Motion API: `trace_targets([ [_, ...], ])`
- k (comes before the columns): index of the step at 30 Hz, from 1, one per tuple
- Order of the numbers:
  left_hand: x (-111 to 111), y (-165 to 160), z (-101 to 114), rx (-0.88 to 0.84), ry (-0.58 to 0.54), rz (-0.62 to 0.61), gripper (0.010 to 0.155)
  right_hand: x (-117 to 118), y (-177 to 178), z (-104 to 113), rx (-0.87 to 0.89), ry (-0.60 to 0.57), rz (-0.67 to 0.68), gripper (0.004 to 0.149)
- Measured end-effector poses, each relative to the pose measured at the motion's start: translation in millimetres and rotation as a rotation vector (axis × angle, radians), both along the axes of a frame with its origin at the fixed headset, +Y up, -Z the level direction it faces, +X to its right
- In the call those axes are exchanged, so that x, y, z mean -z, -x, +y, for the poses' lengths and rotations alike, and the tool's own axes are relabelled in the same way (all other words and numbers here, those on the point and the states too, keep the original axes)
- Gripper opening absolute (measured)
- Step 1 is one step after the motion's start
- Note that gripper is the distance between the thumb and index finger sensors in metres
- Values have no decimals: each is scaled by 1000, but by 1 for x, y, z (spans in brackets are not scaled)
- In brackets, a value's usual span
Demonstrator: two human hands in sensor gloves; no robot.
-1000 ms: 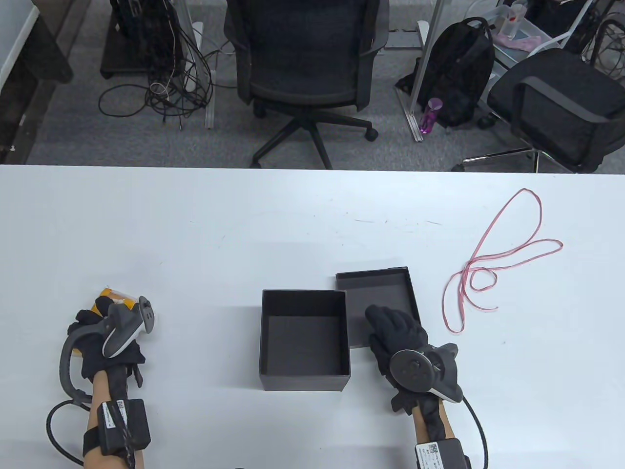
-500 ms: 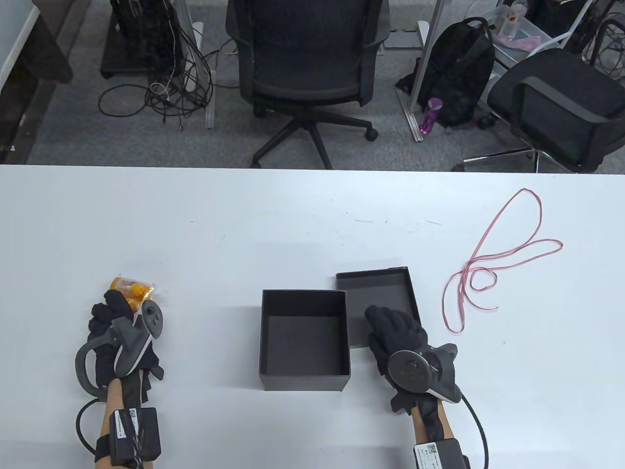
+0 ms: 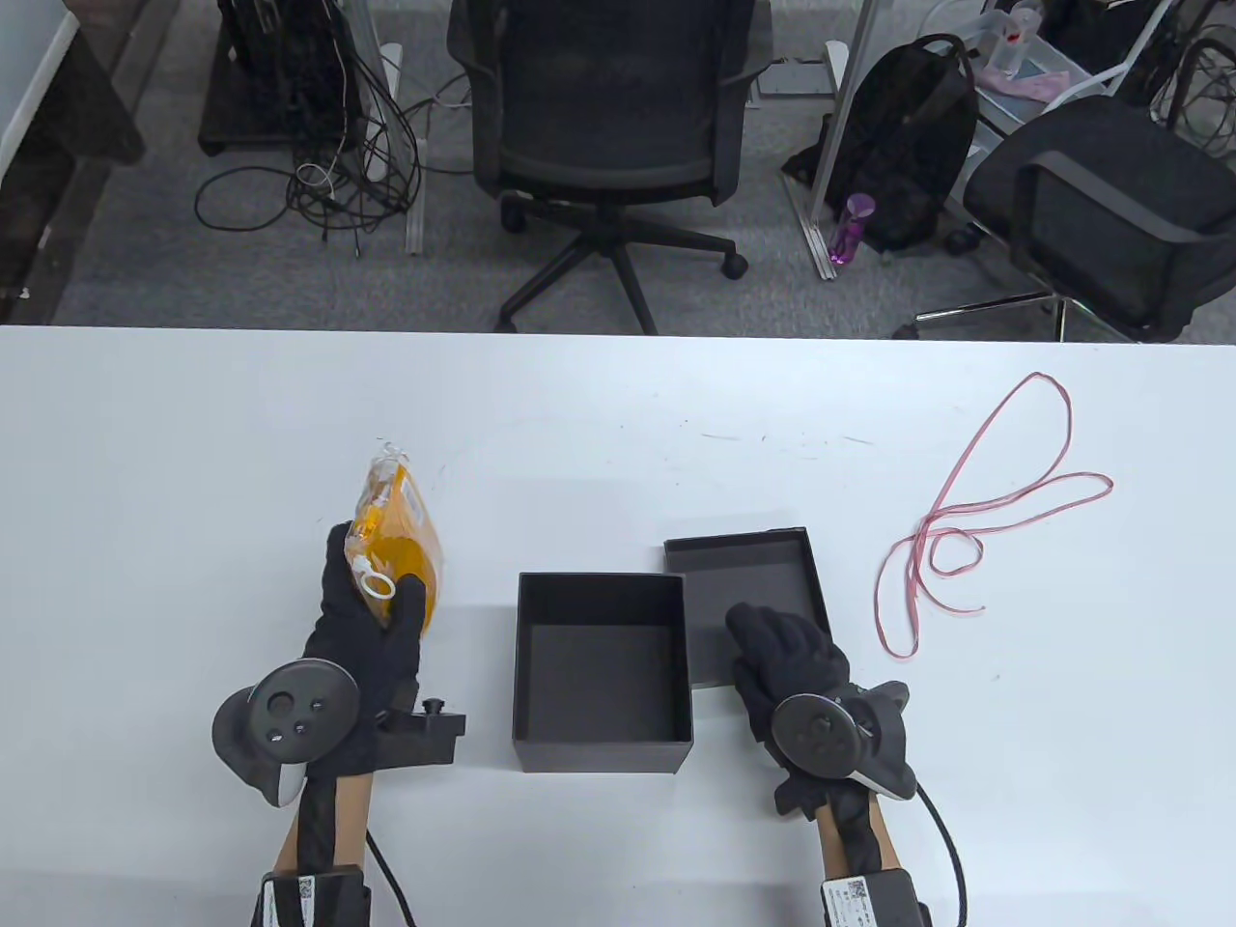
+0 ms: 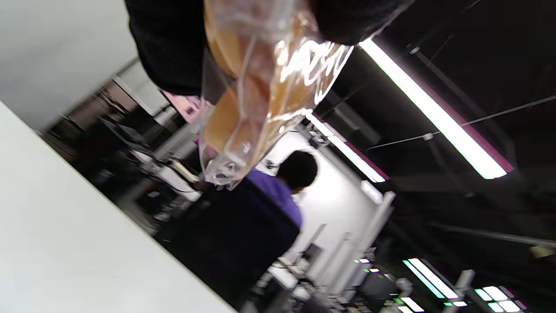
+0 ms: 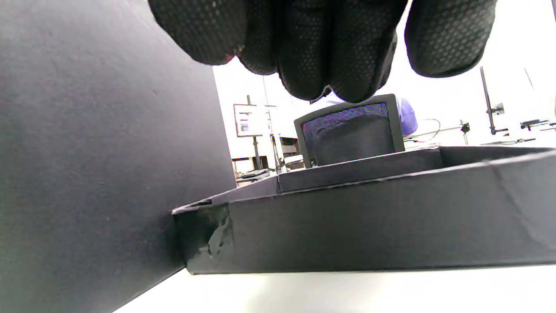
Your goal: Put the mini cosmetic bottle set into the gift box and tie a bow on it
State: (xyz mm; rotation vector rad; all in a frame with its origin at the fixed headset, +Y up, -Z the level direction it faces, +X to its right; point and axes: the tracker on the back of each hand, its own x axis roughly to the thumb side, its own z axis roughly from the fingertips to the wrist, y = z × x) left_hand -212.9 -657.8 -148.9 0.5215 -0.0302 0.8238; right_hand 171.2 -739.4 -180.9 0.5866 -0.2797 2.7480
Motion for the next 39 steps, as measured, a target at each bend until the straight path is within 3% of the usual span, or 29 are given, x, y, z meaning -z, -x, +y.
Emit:
trace_targets([
  [5, -13, -32, 14, -33, -49, -185, 74, -1, 0, 0, -3, 4, 2, 56],
  [9, -20, -62, 13, 59, -8, -295, 74, -1, 0, -1, -3, 5, 1, 56],
  [15, -20, -88, -1, 294, 90, -290, 71, -2, 0, -2, -5, 16, -3, 56],
  [24, -10, -103, -21, 344, 293, -329, 71, -1, 2, -2, -22, 25, 1, 56],
  [27, -6, -103, -26, 284, 345, -347, 72, -1, 2, -3, -19, 26, 1, 56],
  [29, -5, -102, -28, 245, 338, -386, 75, -1, 2, -3, -20, 30, 2, 56],
  [39, -9, -77, -24, 149, 178, -345, 70, 0, 0, -3, -22, 39, -3, 56],
])
